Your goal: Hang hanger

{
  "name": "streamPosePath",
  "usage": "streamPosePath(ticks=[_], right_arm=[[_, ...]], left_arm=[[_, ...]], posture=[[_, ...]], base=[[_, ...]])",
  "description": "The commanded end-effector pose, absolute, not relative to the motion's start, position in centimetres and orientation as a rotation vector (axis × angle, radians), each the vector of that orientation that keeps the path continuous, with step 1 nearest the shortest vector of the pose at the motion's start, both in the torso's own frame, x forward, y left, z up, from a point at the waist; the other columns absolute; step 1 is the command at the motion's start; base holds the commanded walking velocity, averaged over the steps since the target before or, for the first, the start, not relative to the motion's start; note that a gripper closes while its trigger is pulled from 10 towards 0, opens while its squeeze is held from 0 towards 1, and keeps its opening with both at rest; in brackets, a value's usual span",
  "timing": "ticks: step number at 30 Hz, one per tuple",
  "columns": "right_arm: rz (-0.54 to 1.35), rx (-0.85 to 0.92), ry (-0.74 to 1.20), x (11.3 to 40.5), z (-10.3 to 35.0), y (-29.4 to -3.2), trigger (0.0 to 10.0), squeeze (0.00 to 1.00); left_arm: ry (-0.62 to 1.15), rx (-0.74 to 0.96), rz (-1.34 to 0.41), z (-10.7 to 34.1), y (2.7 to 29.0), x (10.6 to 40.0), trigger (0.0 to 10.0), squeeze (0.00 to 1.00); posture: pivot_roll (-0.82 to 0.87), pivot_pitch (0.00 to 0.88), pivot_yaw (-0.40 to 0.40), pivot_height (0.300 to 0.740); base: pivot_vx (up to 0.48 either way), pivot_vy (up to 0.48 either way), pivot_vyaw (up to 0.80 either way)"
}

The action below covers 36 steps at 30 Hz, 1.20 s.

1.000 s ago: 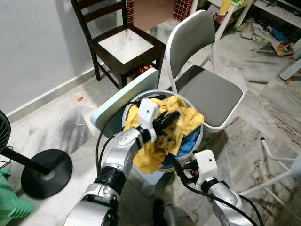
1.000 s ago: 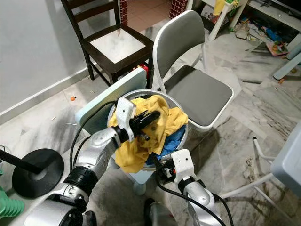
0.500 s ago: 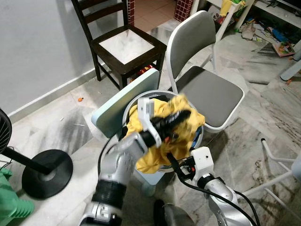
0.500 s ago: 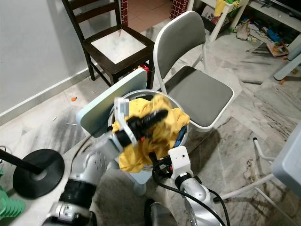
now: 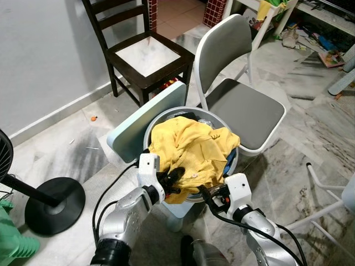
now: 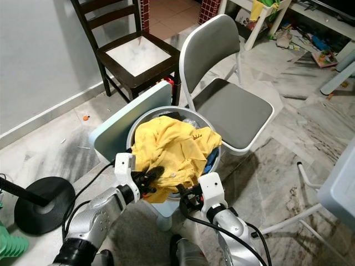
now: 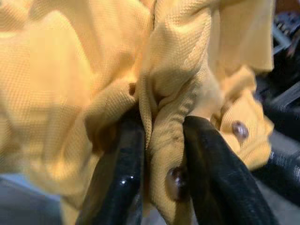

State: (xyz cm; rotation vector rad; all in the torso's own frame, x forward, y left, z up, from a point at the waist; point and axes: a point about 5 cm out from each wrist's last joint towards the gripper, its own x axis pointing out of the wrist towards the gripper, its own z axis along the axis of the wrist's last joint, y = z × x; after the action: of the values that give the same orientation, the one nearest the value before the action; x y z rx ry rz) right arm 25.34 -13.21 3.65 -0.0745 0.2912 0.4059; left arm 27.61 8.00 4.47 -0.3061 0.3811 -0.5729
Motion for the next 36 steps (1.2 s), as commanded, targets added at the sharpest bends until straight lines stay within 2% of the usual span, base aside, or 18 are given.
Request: streamPosePath(ticks=[1,4,6,16,17,19,21,23,25,29,34,36], right_arm=[[0.402,-0.085,0.308,25.1,3.2,-13.4,10.0,0.15],[0.406,-0.083,0.307,25.1,3.2,-13.3,10.0,0.15],[0.412,-0.081,0.305,25.3,3.1,-13.1,10.0,0.15],[0.409,-0.083,0.303,25.4,3.1,-13.2,10.0,0.14],[0.410,-0.084,0.304,25.4,3.1,-13.2,10.0,0.15],[0.410,-0.084,0.304,25.4,3.0,-13.2,10.0,0.14],[0.408,-0.084,0.303,25.4,3.1,-13.3,10.0,0.15],[0.407,-0.084,0.303,25.3,3.1,-13.3,10.0,0.15],[0.405,-0.085,0.304,25.3,3.0,-13.4,10.0,0.15],[0.406,-0.085,0.303,25.4,3.0,-13.4,10.0,0.15],[0.411,-0.083,0.301,25.5,3.0,-13.2,10.0,0.14],[0.416,-0.083,0.302,25.6,3.0,-13.1,10.0,0.15]], left_arm=[[0.345,-0.220,-0.610,4.8,7.5,27.4,10.0,1.00],[0.282,-0.104,-0.658,5.5,7.3,27.2,10.0,1.00],[0.154,0.057,-0.709,6.8,7.2,27.1,10.0,1.00],[0.092,0.056,-0.819,8.0,7.5,25.8,10.0,1.00],[0.089,0.132,-0.810,7.6,8.0,25.6,10.0,1.00],[0.084,0.163,-0.810,7.5,8.4,25.4,10.0,1.00],[0.086,0.285,-0.756,7.2,9.8,25.4,10.0,1.00],[0.084,0.323,-0.740,7.1,10.3,25.3,10.0,1.00],[0.088,0.432,-0.628,6.7,12.4,25.2,10.0,1.00],[0.063,0.537,-0.502,6.5,14.5,24.7,10.0,1.00],[-0.055,0.676,-0.497,7.3,14.7,24.3,10.0,1.00],[-0.119,0.704,-0.530,7.9,13.8,24.6,10.0,1.00]], posture=[[-0.10,0.208,-0.107,0.740],[-0.10,0.206,-0.106,0.740],[-0.10,0.204,-0.105,0.740],[-0.10,0.202,-0.100,0.740],[-0.10,0.202,-0.099,0.740],[-0.10,0.203,-0.098,0.740],[-0.10,0.204,-0.096,0.740],[-0.10,0.204,-0.096,0.740],[-0.09,0.202,-0.094,0.740],[-0.09,0.202,-0.094,0.740],[-0.08,0.203,-0.096,0.740],[-0.08,0.204,-0.095,0.740]], base=[[0.000,0.000,0.00],[0.000,0.000,0.00],[0.000,0.000,0.00],[0.000,0.000,0.00],[0.000,0.000,0.00],[0.000,0.000,0.00],[0.000,0.000,0.00],[0.000,0.000,0.00],[0.000,0.000,0.00],[0.000,0.000,0.00],[0.000,0.000,0.00],[0.000,0.000,0.00]])
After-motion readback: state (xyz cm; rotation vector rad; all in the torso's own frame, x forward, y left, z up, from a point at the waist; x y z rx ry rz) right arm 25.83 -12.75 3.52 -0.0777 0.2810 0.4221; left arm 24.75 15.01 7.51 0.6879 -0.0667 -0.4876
